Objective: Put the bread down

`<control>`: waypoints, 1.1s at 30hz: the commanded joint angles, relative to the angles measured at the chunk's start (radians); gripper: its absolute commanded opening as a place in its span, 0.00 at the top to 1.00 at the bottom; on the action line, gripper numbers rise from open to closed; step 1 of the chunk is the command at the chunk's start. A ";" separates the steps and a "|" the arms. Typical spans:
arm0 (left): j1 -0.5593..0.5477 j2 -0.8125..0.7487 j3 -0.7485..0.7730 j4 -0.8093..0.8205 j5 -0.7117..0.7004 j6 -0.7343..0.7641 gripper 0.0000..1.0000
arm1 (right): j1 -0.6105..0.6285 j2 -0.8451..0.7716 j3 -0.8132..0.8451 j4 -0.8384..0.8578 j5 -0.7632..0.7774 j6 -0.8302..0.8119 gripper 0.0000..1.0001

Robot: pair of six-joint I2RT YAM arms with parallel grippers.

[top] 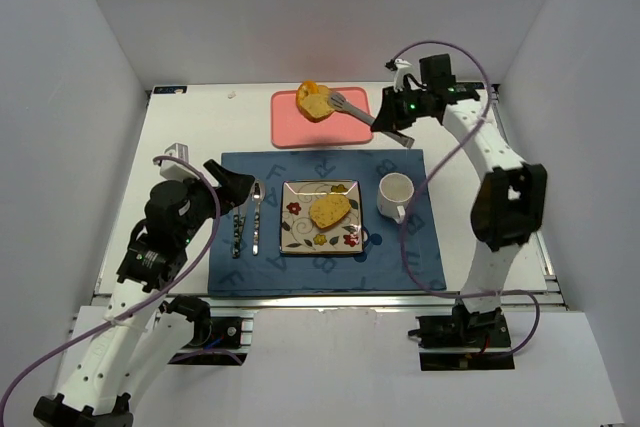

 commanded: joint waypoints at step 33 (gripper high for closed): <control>0.003 -0.071 -0.034 -0.001 0.005 0.001 0.11 | 0.165 -0.535 -0.535 0.046 0.290 -0.433 0.50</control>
